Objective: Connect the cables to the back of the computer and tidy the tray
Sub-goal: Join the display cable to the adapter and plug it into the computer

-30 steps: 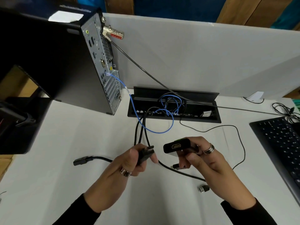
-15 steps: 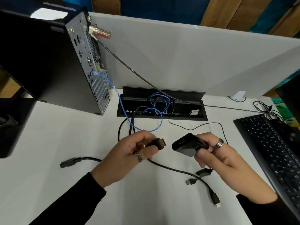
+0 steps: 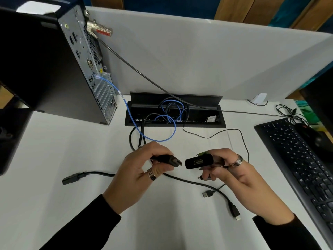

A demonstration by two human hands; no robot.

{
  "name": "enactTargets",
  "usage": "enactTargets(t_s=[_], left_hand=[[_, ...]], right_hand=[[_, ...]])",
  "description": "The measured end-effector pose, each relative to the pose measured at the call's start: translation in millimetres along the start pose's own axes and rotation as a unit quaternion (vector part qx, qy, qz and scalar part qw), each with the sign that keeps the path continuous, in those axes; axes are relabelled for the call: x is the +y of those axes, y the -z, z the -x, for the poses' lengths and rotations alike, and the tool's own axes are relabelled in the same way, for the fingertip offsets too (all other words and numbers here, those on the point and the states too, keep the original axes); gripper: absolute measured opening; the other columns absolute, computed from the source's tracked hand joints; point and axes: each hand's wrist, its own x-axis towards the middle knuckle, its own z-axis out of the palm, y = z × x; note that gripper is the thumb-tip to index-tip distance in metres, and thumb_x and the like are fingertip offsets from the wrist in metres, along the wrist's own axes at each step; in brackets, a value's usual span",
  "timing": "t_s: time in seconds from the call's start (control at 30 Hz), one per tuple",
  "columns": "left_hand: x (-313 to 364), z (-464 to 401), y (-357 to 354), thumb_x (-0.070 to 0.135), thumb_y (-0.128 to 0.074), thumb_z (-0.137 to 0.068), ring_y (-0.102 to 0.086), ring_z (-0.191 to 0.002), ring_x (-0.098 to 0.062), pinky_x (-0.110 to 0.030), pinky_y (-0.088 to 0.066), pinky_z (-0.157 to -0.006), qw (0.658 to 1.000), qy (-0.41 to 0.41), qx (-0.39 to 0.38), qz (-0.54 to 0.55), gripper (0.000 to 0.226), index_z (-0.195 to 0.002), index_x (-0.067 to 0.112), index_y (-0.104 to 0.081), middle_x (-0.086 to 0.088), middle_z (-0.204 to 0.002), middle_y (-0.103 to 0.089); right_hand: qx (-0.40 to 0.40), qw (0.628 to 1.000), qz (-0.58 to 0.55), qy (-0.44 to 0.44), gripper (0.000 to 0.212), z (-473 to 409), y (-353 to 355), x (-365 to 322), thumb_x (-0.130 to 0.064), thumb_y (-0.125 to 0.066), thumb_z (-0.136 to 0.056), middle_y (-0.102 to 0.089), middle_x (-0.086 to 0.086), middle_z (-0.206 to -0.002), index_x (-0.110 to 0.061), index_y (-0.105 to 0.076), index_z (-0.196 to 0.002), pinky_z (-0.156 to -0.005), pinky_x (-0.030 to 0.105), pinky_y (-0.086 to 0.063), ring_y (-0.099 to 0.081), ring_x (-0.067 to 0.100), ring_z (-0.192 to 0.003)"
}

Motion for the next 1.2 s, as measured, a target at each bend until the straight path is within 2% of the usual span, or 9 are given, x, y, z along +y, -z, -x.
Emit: enactTargets(t_s=[0.13, 0.23, 0.33, 0.43, 0.53, 0.67, 0.83, 1.1, 1.2], left_hand=[[1, 1, 1, 0.045, -0.054, -0.087, -0.056, -0.079, -0.003, -0.008, -0.042, -0.077, 1.000, -0.006, -0.001, -0.020, 0.015, -0.096, 0.033, -0.056, 0.021, -0.090, -0.062], [1, 1, 3, 0.032, -0.058, -0.084, -0.059, -0.083, -0.003, -0.007, -0.042, -0.078, 0.999, 0.005, 0.002, -0.040, 0.012, -0.096, 0.034, -0.058, 0.017, -0.095, -0.065], [1, 1, 5, 0.030, -0.055, -0.085, -0.060, -0.087, -0.003, -0.007, -0.042, -0.078, 0.997, 0.006, 0.008, -0.081, 0.017, -0.100, 0.034, -0.061, 0.017, -0.098, -0.065], [2, 2, 5, 0.032, -0.054, -0.086, -0.061, -0.085, -0.006, -0.008, -0.043, -0.077, 0.993, 0.001, 0.011, -0.120, 0.018, -0.103, 0.033, -0.062, 0.018, -0.097, -0.065], [0, 4, 3, 0.033, -0.056, -0.085, -0.056, -0.079, 0.001, -0.005, -0.041, -0.075, 0.985, -0.017, 0.025, -0.170, 0.018, -0.102, 0.033, -0.061, 0.029, -0.091, -0.061], [-3, 5, -2, 0.033, -0.056, -0.086, -0.050, -0.077, 0.004, -0.014, -0.045, -0.075, 0.970, -0.055, 0.043, -0.231, 0.017, -0.103, 0.031, -0.059, 0.019, -0.098, -0.058], [-9, 5, -5, 0.031, -0.055, -0.089, -0.053, -0.075, -0.009, -0.030, -0.046, -0.069, 0.952, -0.094, 0.068, -0.282, 0.015, -0.103, 0.026, -0.059, 0.014, -0.098, -0.059], [-15, 4, -3, 0.031, -0.052, -0.091, -0.056, -0.070, -0.015, -0.034, -0.044, -0.066, 0.936, -0.120, 0.063, -0.326, 0.016, -0.105, 0.024, -0.056, 0.009, -0.089, -0.071], [-17, 5, -2, 0.031, -0.053, -0.092, -0.055, -0.069, -0.015, -0.033, -0.044, -0.066, 0.932, -0.127, 0.056, -0.335, 0.016, -0.105, 0.024, -0.056, 0.009, -0.089, -0.071]], right_hand=[[0.001, 1.000, 0.022, -0.007, 0.032, 2, 1, -2, -0.063, -0.047, -0.081, -0.065, -0.008, -0.084, -0.046, -0.056, -0.107, -0.071, 0.030, -0.052, -0.060, 0.016, -0.081], [0.010, 0.999, 0.037, -0.013, 0.034, 4, 2, -4, -0.070, -0.047, -0.076, -0.062, -0.009, -0.081, -0.051, -0.057, -0.103, -0.070, 0.035, -0.055, -0.058, 0.014, -0.075], [0.018, 0.997, 0.079, -0.015, 0.034, 5, 1, -8, -0.072, -0.044, -0.075, -0.063, 0.001, -0.084, -0.054, -0.056, -0.101, -0.063, 0.037, -0.052, -0.055, 0.025, -0.073], [0.016, 0.991, 0.135, -0.007, 0.029, 6, 2, -11, -0.068, -0.041, -0.079, -0.064, -0.002, -0.081, -0.054, -0.054, -0.101, -0.057, 0.026, -0.047, -0.054, 0.024, -0.070], [0.024, 0.985, 0.173, -0.005, 0.028, 6, 2, -8, -0.067, -0.040, -0.080, -0.065, -0.002, -0.081, -0.055, -0.052, -0.103, -0.056, 0.027, -0.044, -0.053, 0.021, -0.066], [0.041, 0.975, 0.219, 0.003, 0.032, 5, 0, 0, -0.073, -0.032, -0.079, -0.064, -0.002, -0.079, -0.060, -0.048, -0.104, -0.060, 0.026, -0.044, -0.056, 0.019, -0.069], [0.064, 0.968, 0.243, 0.020, 0.030, 4, -4, 12, -0.068, -0.036, -0.082, -0.064, -0.011, -0.084, -0.059, -0.049, -0.108, -0.064, 0.025, -0.045, -0.061, 0.017, -0.070], [0.093, 0.959, 0.260, 0.061, 0.025, -1, -7, 18, -0.060, -0.041, -0.086, -0.064, -0.008, -0.073, -0.057, -0.051, -0.108, -0.068, 0.023, -0.043, -0.058, 0.016, -0.067], [0.101, 0.956, 0.268, 0.062, 0.029, -2, -7, 17, -0.060, -0.040, -0.087, -0.062, -0.018, -0.080, -0.046, -0.055, -0.108, -0.068, 0.016, -0.040, -0.054, 0.010, -0.067]])
